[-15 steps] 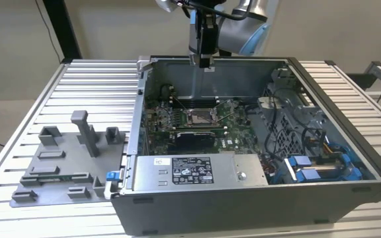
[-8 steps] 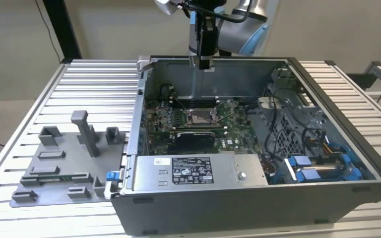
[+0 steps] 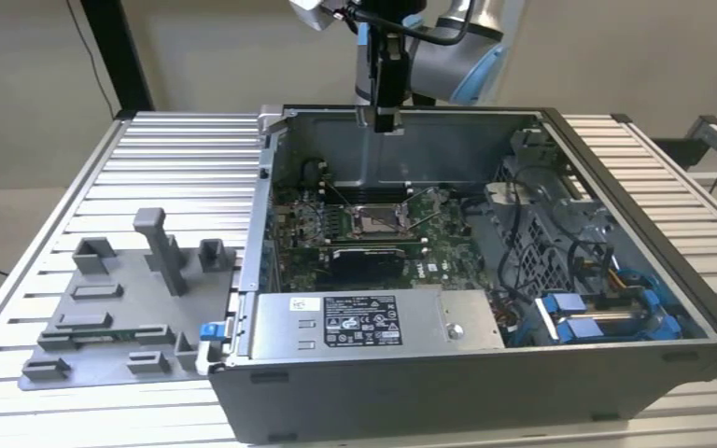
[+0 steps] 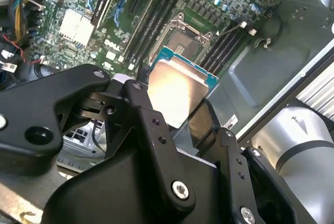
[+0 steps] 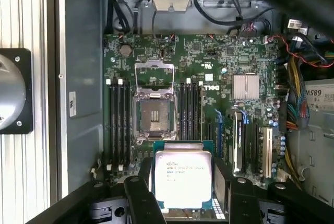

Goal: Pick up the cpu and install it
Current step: 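Place the cpu into insertion slot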

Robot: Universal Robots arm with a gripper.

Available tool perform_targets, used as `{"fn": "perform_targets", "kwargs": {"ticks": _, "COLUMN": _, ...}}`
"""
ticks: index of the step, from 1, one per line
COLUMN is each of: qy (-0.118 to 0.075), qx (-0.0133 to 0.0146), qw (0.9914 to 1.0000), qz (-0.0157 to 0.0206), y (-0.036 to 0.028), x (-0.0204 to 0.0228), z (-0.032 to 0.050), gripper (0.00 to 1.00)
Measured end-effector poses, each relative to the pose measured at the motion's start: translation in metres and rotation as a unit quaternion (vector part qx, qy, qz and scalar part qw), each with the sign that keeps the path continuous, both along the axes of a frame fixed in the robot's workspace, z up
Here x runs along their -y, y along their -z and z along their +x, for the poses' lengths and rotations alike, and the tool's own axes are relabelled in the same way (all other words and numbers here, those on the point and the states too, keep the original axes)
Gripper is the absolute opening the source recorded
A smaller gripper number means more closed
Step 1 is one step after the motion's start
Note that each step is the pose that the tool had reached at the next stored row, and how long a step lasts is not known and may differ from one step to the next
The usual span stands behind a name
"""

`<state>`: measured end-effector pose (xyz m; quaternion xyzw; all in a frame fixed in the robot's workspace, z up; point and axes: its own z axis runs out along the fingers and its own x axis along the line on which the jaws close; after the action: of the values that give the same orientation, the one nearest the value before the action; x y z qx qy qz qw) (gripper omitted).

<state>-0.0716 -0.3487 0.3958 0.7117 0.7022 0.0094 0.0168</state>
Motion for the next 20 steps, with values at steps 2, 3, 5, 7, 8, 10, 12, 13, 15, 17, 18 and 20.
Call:
{"fn": "perform_targets", "kwargs": {"ticks": 2, "qy": 0.0, "qx": -0.0001, "qw": 1.0, "qz": 0.0, "y": 0.0018, "x": 0.0, "z": 0.0, "gripper": 0.0}}
{"fn": "perform_targets", "kwargs": {"ticks": 3, "qy": 0.0, "qx": -0.0001, "qw": 1.0, "qz": 0.0, "y": 0.0027, "x": 0.0, "z": 0.0, "gripper": 0.0}}
{"fn": "perform_targets", "kwargs": {"ticks": 5, "qy": 0.0, "qx": -0.0003, "qw": 1.0, "qz": 0.0, "y": 0.0045, "x": 0.0, "z": 0.0, "gripper": 0.0}}
{"fn": "perform_targets", "kwargs": {"ticks": 7, "qy": 0.0, "qx": -0.0004, "qw": 1.0, "qz": -0.0001, "y": 0.0062, "x": 0.0, "z": 0.0, "gripper": 0.0}}
{"fn": "perform_targets", "kwargs": {"ticks": 8, "qy": 0.0, "qx": -0.0005, "qw": 1.0, "qz": 0.0, "y": 0.0071, "x": 0.0, "z": 0.0, "gripper": 0.0}}
{"fn": "perform_targets", "kwargs": {"ticks": 10, "qy": 0.0, "qx": -0.0006, "qw": 1.0, "qz": 0.0, "y": 0.0089, "x": 0.0, "z": 0.0, "gripper": 0.0}}
{"fn": "perform_targets", "kwargs": {"ticks": 12, "qy": 0.0, "qx": -0.0006, "qw": 1.0, "qz": 0.0, "y": 0.0106, "x": 0.0, "z": 0.0, "gripper": 0.0}}
{"fn": "perform_targets", "kwargs": {"ticks": 13, "qy": 0.0, "qx": -0.0006, "qw": 1.0, "qz": 0.0, "y": 0.0115, "x": 0.0, "z": 0.0, "gripper": 0.0}}
{"fn": "perform_targets", "kwargs": {"ticks": 15, "qy": 0.0, "qx": -0.0006, "qw": 1.0, "qz": 0.0, "y": 0.0133, "x": 0.0, "z": 0.0, "gripper": 0.0}}
{"fn": "perform_targets", "kwargs": {"ticks": 17, "qy": 0.0, "qx": -0.0006, "qw": 1.0, "qz": 0.0, "y": 0.0152, "x": 0.0, "z": 0.0, "gripper": 0.0}}
{"fn": "perform_targets", "kwargs": {"ticks": 18, "qy": 0.0, "qx": -0.0006, "qw": 1.0, "qz": 0.0, "y": 0.0161, "x": 0.0, "z": 0.0, "gripper": 0.0}}
{"fn": "perform_targets", "kwargs": {"ticks": 20, "qy": 0.0, "qx": -0.0006, "qw": 1.0, "qz": 0.0, "y": 0.0179, "x": 0.0, "z": 0.0, "gripper": 0.0}}
